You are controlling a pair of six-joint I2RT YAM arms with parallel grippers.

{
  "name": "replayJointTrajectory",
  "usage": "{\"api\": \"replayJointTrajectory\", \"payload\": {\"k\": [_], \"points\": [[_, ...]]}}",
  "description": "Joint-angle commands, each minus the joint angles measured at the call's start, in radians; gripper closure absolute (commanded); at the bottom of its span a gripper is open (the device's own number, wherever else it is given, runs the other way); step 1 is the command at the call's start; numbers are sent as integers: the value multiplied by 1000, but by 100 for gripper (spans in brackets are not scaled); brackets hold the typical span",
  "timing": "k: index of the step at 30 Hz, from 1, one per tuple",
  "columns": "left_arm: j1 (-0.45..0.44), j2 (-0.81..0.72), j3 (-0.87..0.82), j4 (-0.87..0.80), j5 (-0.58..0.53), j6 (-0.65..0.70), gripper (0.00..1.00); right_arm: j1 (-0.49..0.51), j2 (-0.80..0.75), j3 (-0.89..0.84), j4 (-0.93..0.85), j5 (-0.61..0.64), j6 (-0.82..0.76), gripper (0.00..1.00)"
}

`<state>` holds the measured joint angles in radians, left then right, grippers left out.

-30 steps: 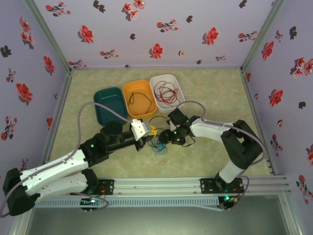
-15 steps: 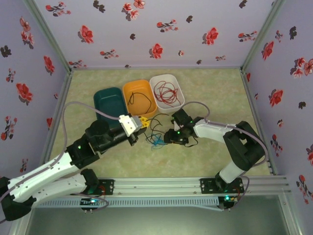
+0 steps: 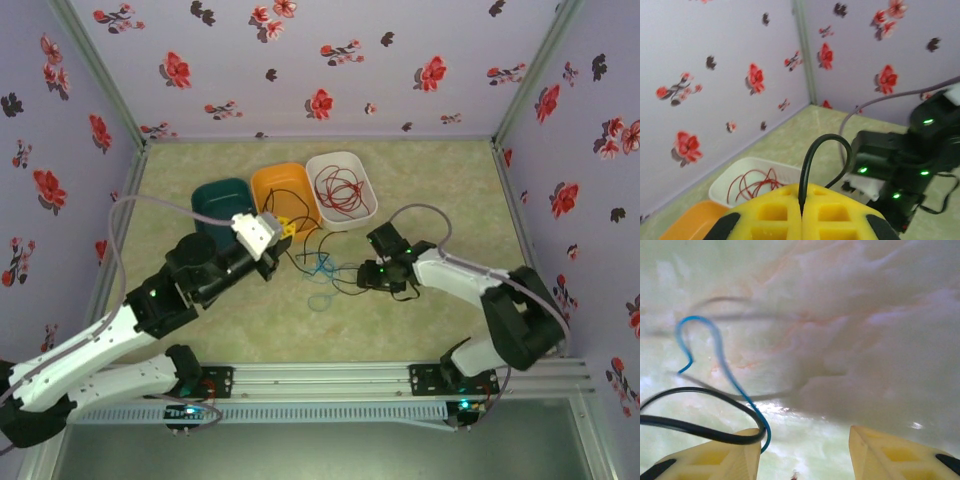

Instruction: Untangle the cables

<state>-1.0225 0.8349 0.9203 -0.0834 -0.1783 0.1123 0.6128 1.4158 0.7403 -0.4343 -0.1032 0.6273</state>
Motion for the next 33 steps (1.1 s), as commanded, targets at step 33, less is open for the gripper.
{"api": "replayJointTrajectory", "payload": {"k": [33], "points": [[42,201,-4,57,55,-173,100,258,-216,60,372,20,49,48]]}}
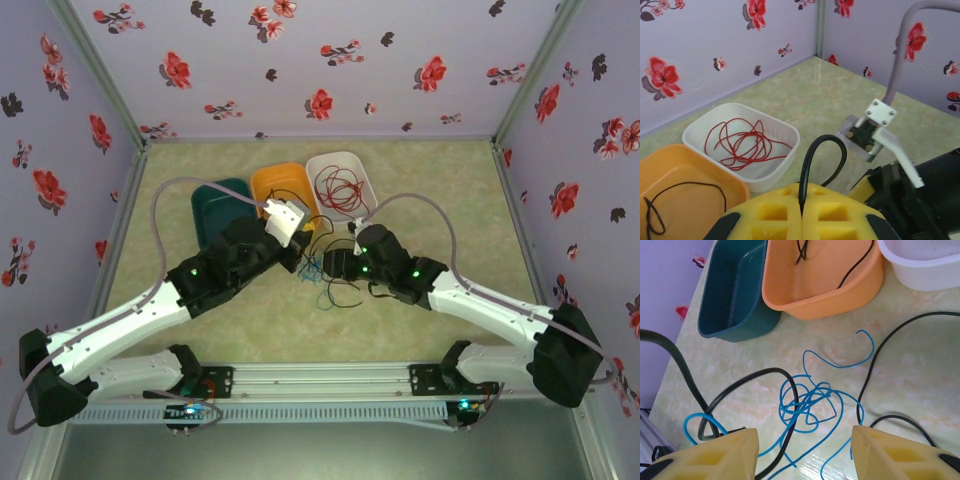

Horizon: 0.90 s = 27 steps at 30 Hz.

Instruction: Untangle the cables

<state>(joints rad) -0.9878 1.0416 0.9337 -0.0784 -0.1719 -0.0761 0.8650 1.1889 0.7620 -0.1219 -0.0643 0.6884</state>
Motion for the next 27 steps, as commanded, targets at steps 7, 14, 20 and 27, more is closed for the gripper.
{"api": "replayJointTrajectory", "payload": {"k": [7,14,20,27], "points": [[12,3,-32,71,71,38,100,6,39,43,82,-115,-13,48],[17,14,-32,74,99,79,100,5,48,56,-10,-148,-41,49],[18,11,-30,80,103,76,100,5,66,31,-12,-184,-42,50],[18,6,-20,85,140,53,100,5,139,36,-46,-150,-45,53]]}}
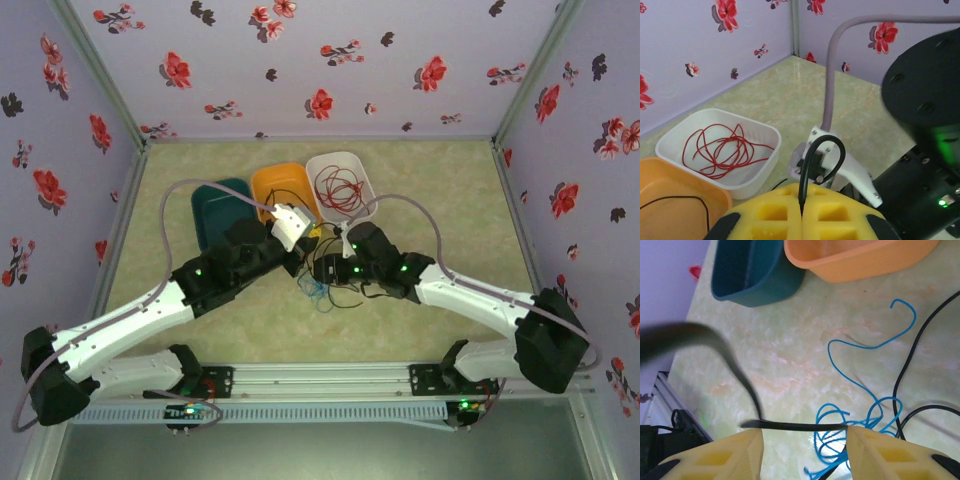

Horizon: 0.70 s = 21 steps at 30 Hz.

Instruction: Untangle the cables

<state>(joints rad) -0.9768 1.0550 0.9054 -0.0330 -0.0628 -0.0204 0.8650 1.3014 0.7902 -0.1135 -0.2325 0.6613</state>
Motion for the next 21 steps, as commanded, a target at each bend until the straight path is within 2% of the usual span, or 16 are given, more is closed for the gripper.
{"api": "replayJointTrajectory", "payload": {"k": [1,9,15,21], "points": [[7,-10,10,39,35,-6,100,5,38,13,-68,30,-21,54],[7,-67,9,51,61,-57,100,5,120,11,-89,88,-11,51],[7,-110,3,69,81,-83,100,-6,190,-10,6,120,48,43],[8,-155,9,70,91,-82,100,-36,283,-18,50,123,95,45]]}}
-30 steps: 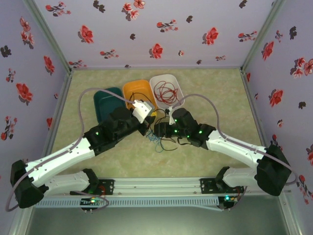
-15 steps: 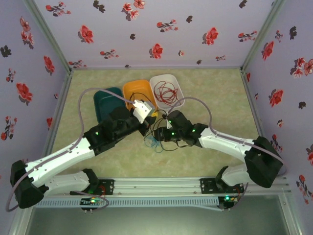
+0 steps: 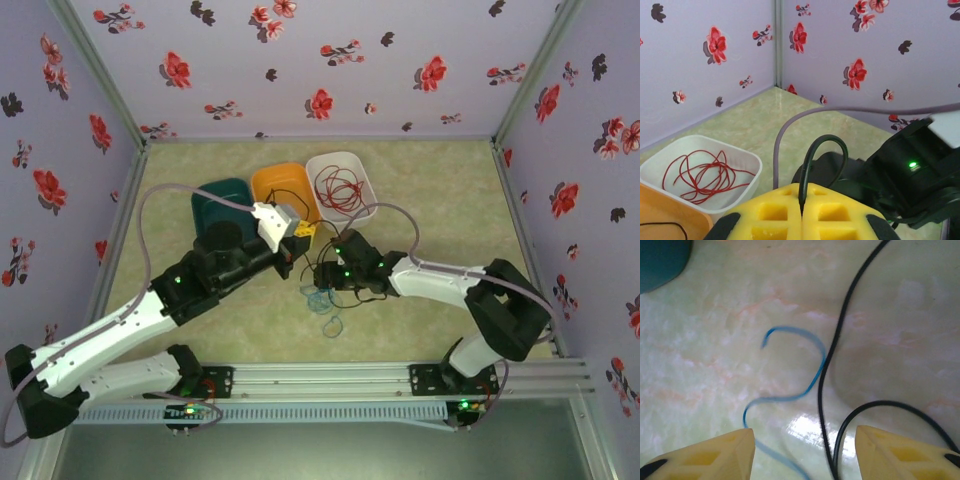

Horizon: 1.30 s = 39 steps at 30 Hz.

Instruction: Untangle the cables

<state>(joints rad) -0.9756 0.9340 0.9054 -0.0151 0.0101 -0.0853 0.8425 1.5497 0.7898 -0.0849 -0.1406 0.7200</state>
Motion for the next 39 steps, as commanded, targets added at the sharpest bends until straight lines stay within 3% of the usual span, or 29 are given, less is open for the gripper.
{"api": "replayJointTrajectory", "payload": {"k": [1,6,14,19,25,33,39], "points": [[8,-42,12,50,17,-13,100,-15,48,-18,22,27,38,46],[18,-70,25,40,-17,11,100,-28,64,-44,25,40,45,62],[44,-146,90,23,-130,95,100,-104,-8,-125,1,83,44,63],[56,-162,127,36,-142,116,100,-123,-55,-130,-57,132,21,67],[61,-161,166,51,-156,154,100,-135,-106,-135,-138,213,7,65],[68,-145,243,46,-164,179,100,-146,-156,-140,-252,350,25,51],[68,-128,263,36,-161,184,100,-153,-204,-165,-261,375,32,45]]}}
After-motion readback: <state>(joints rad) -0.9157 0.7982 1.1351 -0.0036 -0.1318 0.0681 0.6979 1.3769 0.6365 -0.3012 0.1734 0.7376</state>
